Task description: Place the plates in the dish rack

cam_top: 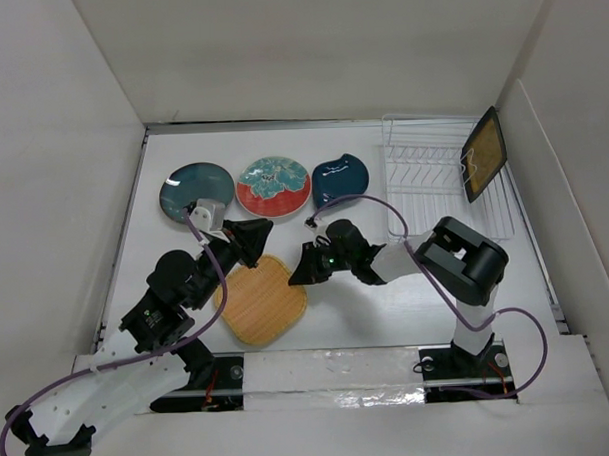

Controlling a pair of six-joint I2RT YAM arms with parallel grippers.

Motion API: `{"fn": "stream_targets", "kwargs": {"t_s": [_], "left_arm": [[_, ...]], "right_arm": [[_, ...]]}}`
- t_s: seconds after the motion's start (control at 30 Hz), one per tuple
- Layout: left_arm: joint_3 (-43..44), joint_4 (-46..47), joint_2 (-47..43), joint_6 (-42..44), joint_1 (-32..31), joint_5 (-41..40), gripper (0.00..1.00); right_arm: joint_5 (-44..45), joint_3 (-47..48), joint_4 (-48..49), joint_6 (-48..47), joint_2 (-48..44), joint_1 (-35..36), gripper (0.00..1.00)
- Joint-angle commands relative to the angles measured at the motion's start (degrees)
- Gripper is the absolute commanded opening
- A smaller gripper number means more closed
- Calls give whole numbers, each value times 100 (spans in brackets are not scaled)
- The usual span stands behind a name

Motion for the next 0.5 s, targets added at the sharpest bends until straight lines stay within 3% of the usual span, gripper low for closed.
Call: {"fn": "stream_targets", "kwargs": {"t_s": [0.0,0.23,0.47], "left_arm": [[103,286,-52,50,13,-13,12],[94,278,-175,42,13,-65,12],[59,269,-289,24,13,84,13]], "right_arm": [[221,-34,365,-211,-500,123,0],[1783,633,-776,-791,-2117,255,0],[3535,942,-2507,-1582,-3997,-710,0]]}}
